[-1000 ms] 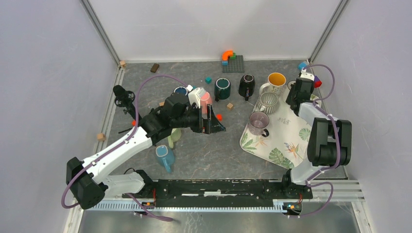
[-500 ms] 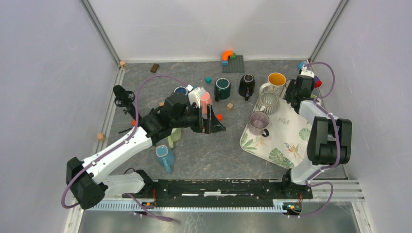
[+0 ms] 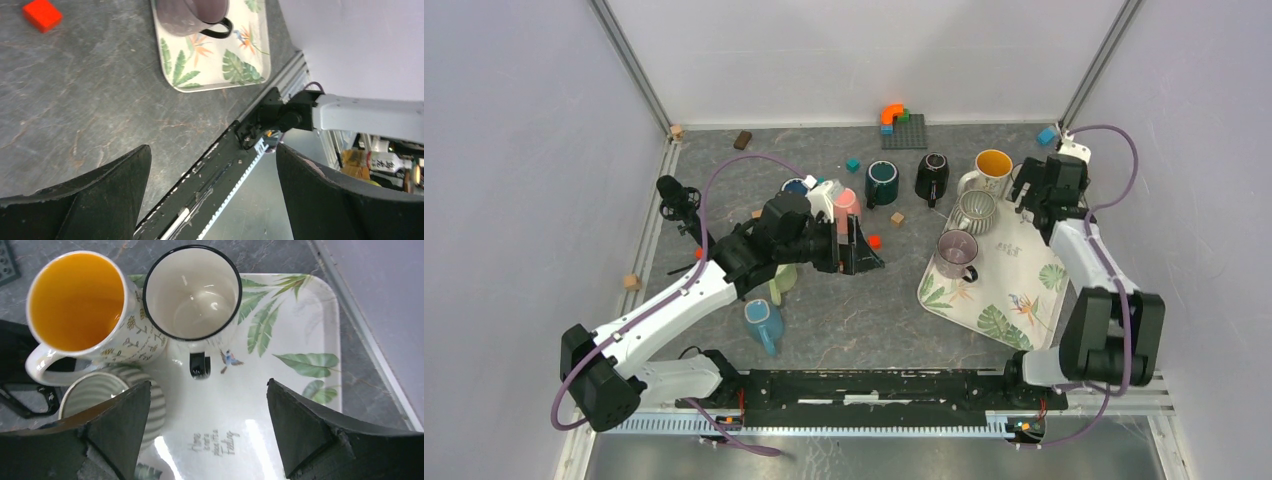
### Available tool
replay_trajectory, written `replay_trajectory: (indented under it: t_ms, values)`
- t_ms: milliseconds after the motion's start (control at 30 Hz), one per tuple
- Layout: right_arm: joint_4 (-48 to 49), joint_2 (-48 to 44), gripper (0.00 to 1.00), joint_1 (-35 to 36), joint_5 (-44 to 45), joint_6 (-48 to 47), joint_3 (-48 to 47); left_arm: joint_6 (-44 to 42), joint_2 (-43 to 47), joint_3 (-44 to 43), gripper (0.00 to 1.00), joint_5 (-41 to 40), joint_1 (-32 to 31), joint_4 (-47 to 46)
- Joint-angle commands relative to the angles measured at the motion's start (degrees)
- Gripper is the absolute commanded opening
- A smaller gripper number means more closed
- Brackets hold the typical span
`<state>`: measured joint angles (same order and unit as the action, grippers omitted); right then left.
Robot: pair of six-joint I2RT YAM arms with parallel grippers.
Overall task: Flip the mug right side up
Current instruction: Place the cup on the tray, then turn over the cup at the corner of the board.
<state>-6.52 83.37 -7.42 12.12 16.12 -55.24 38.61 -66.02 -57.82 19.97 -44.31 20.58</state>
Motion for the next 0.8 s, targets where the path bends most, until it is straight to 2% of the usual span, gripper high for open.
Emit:
replay_trajectory:
  t_ms: [0, 133, 267, 400, 533, 767]
  values:
    - [-2.1, -8.6, 0.94, -0.1, -0.3, -0.1, 3.1, -3.0, 0.2, -2.5, 1.0, -7.2, 1.4, 4.6]
    - [-2.5, -15.1, 0.98, 1.8, -3.7, -0.2, 6.9, -1.5, 2.5, -1.0, 1.0, -16.5, 2.0, 9.6]
    - [-3.2, -19.4, 0.98, 6.5, -5.1, -0.5, 9.6, 0.9, 5.7, 1.0, 1.0, -26.2, 2.0, 15.4]
    - [-4.0, -22.2, 0.98, 13.0, -6.3, -0.4, 10.9, 3.6, 9.5, 1.3, 1.0, -32.5, 2.0, 26.3]
    - [-3.2, -24.4, 0.98, 16.6, -8.3, 0.4, 12.3, 7.1, 16.4, 3.4, 1.0, -33.4, 2.0, 35.0]
    - [-1.3, -27.0, 0.98, 18.0, -12.0, 1.8, 13.4, 14.0, 23.2, 5.4, 1.0, -32.6, 1.8, 48.0]
